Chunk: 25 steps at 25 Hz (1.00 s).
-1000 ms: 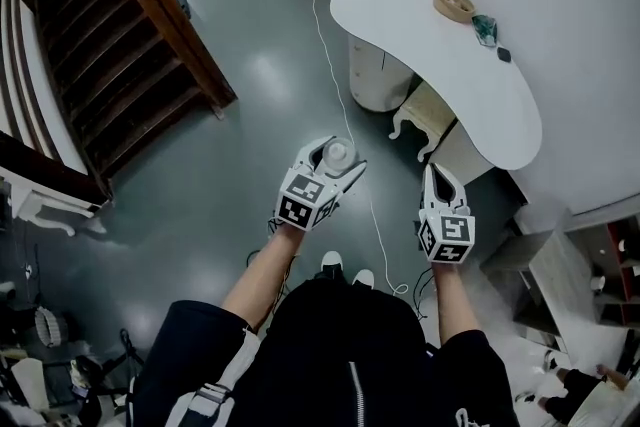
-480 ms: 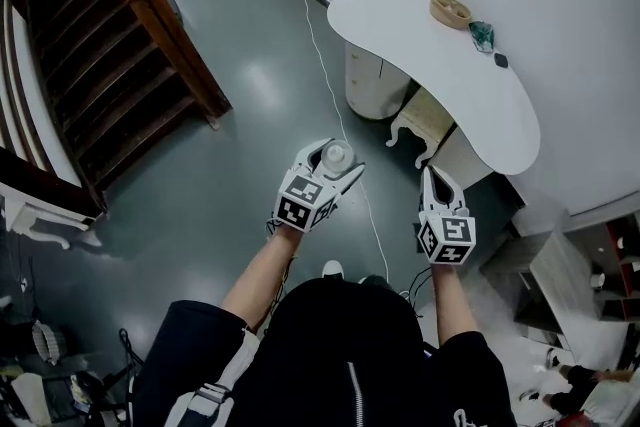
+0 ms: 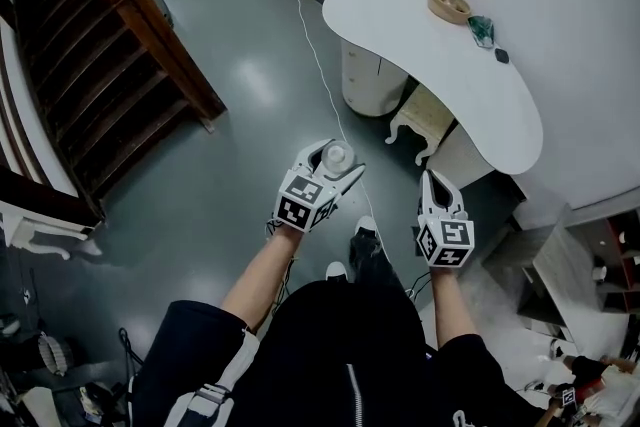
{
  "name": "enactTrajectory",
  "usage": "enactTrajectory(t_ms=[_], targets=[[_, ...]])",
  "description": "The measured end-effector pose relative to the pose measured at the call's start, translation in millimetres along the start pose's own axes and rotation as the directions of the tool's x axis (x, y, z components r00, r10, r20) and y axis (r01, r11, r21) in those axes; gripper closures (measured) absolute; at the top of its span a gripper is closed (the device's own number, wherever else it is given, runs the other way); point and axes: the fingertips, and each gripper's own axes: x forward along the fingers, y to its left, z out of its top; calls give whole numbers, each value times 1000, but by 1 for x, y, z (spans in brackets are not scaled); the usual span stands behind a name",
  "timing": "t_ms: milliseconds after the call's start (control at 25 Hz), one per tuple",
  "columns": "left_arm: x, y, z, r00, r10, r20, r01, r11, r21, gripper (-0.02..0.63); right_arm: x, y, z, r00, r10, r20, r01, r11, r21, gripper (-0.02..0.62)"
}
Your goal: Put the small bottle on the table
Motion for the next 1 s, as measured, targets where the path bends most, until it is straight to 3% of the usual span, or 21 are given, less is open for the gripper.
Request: enactTrajectory(t_ms=[480,1000], targets=[[91,84,29,1000,-1,-24,1,1000,8,264,124,-49,13,1000,-1,-9,2,999,55,594],[235,163,99,999,-28,-40,29,999,32,264,262,-164,75,999,-44,26,42,996,78,594]])
